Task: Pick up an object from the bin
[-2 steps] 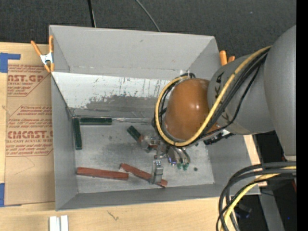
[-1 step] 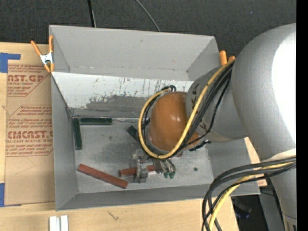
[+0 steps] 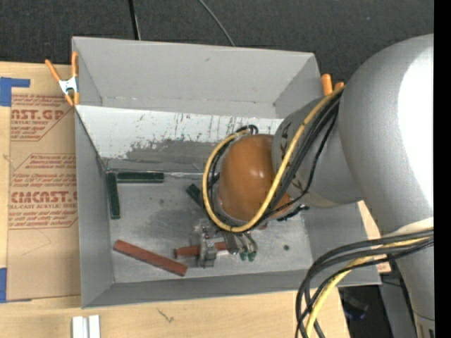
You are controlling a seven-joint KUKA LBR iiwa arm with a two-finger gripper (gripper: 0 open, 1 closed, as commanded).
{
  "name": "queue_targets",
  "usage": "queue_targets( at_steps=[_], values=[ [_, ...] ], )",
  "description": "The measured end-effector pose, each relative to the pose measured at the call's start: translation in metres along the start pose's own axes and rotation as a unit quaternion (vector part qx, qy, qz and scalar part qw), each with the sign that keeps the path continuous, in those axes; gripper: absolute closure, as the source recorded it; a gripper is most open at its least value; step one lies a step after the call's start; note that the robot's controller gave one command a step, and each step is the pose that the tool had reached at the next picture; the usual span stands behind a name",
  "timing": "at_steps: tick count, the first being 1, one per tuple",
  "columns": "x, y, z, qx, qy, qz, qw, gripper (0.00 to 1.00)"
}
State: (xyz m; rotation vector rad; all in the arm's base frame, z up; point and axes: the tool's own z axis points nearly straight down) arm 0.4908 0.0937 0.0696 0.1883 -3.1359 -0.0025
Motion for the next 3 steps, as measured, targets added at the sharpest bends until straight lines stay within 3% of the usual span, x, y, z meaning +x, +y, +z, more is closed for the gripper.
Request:
queue_targets(
  at_steps=[1,2,3],
  values=[
    [-0.024,-0.005,-0.101,0.0,-0.0007,-0.027,0.9996,1.0],
    [-0.024,-0.005,-0.101,0.0,-0.0006,-0.028,0.9996,1.0],
    [-0.02,-0.009,-0.134,0.001,0.0015,-0.035,0.9994,1.0]
  ],
)
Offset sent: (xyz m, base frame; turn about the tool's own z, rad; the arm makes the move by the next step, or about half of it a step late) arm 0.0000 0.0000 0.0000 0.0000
